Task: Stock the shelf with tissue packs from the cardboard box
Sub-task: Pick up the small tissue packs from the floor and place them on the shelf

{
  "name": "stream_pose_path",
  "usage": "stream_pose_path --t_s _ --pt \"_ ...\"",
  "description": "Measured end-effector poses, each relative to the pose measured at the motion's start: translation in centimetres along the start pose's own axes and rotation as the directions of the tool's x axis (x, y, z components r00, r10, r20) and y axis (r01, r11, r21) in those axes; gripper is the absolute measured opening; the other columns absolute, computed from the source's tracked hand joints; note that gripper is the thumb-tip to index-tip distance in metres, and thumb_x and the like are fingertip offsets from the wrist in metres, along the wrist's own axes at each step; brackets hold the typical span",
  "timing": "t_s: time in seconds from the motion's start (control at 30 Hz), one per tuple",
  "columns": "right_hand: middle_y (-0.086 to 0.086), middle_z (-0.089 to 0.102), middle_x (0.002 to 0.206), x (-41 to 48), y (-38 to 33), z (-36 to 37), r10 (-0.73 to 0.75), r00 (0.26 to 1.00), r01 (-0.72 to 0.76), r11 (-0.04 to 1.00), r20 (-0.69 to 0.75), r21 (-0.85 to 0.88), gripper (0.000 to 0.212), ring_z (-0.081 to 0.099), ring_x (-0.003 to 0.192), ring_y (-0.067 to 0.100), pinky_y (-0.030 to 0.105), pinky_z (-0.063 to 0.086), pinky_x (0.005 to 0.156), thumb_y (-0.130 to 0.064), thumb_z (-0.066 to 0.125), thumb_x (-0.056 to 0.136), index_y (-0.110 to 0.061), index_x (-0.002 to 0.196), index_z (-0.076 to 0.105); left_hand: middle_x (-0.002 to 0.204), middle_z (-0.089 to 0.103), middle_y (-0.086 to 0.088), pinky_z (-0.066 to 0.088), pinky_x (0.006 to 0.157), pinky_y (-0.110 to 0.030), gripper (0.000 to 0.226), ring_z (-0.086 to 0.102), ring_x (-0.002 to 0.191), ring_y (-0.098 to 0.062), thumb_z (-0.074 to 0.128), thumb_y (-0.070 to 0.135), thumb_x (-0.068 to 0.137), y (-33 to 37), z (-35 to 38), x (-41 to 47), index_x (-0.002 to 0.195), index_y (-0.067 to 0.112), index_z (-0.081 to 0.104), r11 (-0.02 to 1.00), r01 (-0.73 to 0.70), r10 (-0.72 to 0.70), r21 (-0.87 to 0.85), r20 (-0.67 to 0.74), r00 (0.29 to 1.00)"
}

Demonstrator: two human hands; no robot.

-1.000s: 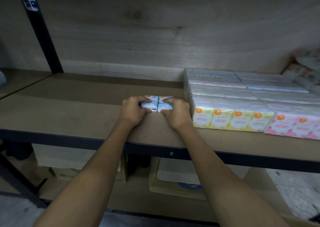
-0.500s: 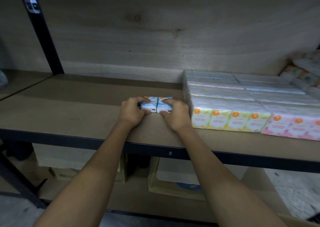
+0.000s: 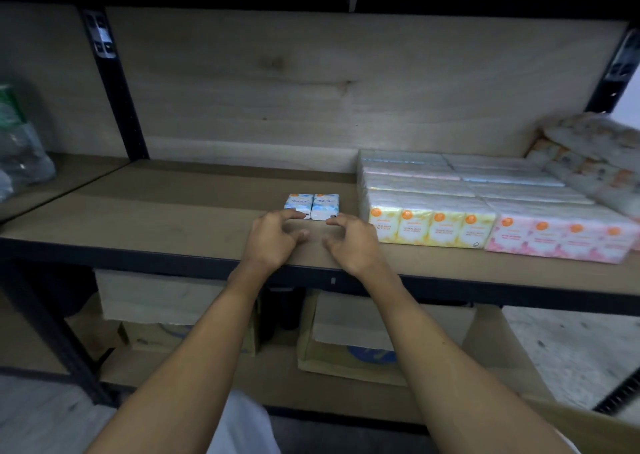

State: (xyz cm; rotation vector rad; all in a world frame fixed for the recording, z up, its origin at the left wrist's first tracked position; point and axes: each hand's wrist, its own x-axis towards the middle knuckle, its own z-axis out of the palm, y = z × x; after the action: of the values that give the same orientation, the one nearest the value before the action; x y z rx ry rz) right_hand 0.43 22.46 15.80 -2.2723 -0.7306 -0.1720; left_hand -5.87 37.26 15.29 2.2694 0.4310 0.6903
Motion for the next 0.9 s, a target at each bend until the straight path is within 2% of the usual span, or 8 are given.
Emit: stream_pose_path --t_s 0.2,0.33,0.4,0.53,0.67,0.77,0.83,0.9 --pt "0.003 0.062 0.126 -5.4 0.2 -1.5 -0.053 0.999 0.053 0.998 0.005 -0.033 0.037 0.054 0.119 0.018 0.023 0.038 0.099 -0.020 0.063 0.087 -0.014 0.123 0.062 0.127 0.062 0.004 0.027 0.097 -0.009 0.036 0.052 0.123 -0.011 0.073 0.026 0.082 1.3 -0.2 -5.3 0.116 0.017 0.068 0.994 -0.111 0.111 -0.012 -0.011 0.994" --pt "0.006 0.062 0.124 -9.8 0.4 -1.9 -0.152 0.988 0.147 0.979 -0.025 -0.142 0.034 0.050 0.119 0.023 0.030 0.037 0.103 -0.022 0.061 0.087 -0.016 0.121 0.063 0.130 0.061 0.000 0.031 0.106 -0.021 0.037 0.050 0.125 -0.016 0.072 0.027 0.082 1.1 0.7 -9.7 0.118 0.018 0.067 0.981 -0.185 0.187 0.050 -0.024 0.982" --pt "0.008 0.056 0.134 -12.2 0.9 -1.9 -0.162 0.987 0.155 0.971 -0.024 -0.182 0.036 0.043 0.128 0.025 0.033 0.029 0.109 -0.022 0.059 0.089 -0.017 0.124 0.061 0.135 0.057 -0.001 0.029 0.112 -0.029 0.040 0.044 0.131 -0.019 0.070 0.028 0.084 0.7 1.5 -12.1 0.123 0.020 0.064 0.981 -0.187 0.186 0.045 0.008 0.982" --pt "0.008 0.043 0.147 -16.5 3.1 -0.9 -0.114 0.993 0.119 0.967 0.038 -0.227 0.043 0.029 0.140 0.025 0.036 0.020 0.118 -0.022 0.058 0.090 -0.019 0.133 0.054 0.145 0.047 -0.002 0.023 0.116 -0.037 0.043 0.031 0.140 -0.021 0.064 0.033 0.088 -0.5 3.1 -16.9 0.130 0.021 0.058 0.976 -0.202 0.194 0.086 0.091 0.977" --pt "0.009 0.051 0.140 -20.0 5.9 1.0 -0.057 0.993 0.083 0.963 0.105 -0.257 0.042 0.037 0.134 0.025 0.033 0.024 0.115 -0.023 0.058 0.088 -0.018 0.130 0.056 0.148 0.042 -0.004 0.022 0.115 -0.037 0.045 0.028 0.141 -0.023 0.058 0.036 0.091 -2.6 5.3 -20.3 0.133 0.021 0.054 0.963 -0.195 0.152 0.187 0.221 0.963" --pt "0.008 0.047 0.143 -21.7 8.5 2.9 0.052 0.981 -0.009 0.975 0.189 -0.221 0.043 0.034 0.136 0.024 0.032 0.025 0.115 -0.022 0.058 0.089 -0.018 0.131 0.055 0.150 0.038 -0.002 0.019 0.113 -0.030 0.045 0.027 0.141 -0.020 0.056 0.035 0.093 -4.6 7.6 -22.2 0.136 0.021 0.051 0.967 -0.156 0.089 0.204 0.304 0.949" --pt "0.007 0.044 0.146 -22.6 10.5 4.4 0.141 0.953 -0.086 0.975 0.267 -0.206 0.045 0.032 0.138 0.024 0.033 0.027 0.113 -0.024 0.057 0.090 -0.018 0.134 0.051 0.151 0.036 -0.002 0.022 0.112 -0.028 0.047 0.029 0.140 -0.020 0.055 0.035 0.093 -6.2 9.5 -23.2 0.138 0.019 0.049 0.975 -0.102 0.027 0.195 0.356 0.934" --pt "0.009 0.048 0.141 -23.5 12.4 6.2 0.224 0.916 -0.162 0.966 0.333 -0.202 0.047 0.039 0.133 0.026 0.032 0.034 0.106 -0.026 0.055 0.091 -0.016 0.136 0.048 0.150 0.037 -0.004 0.026 0.112 -0.030 0.047 0.032 0.138 -0.022 0.054 0.035 0.094 -7.9 11.5 -24.2 0.137 0.018 0.049 0.977 -0.058 -0.033 0.207 0.411 0.911"
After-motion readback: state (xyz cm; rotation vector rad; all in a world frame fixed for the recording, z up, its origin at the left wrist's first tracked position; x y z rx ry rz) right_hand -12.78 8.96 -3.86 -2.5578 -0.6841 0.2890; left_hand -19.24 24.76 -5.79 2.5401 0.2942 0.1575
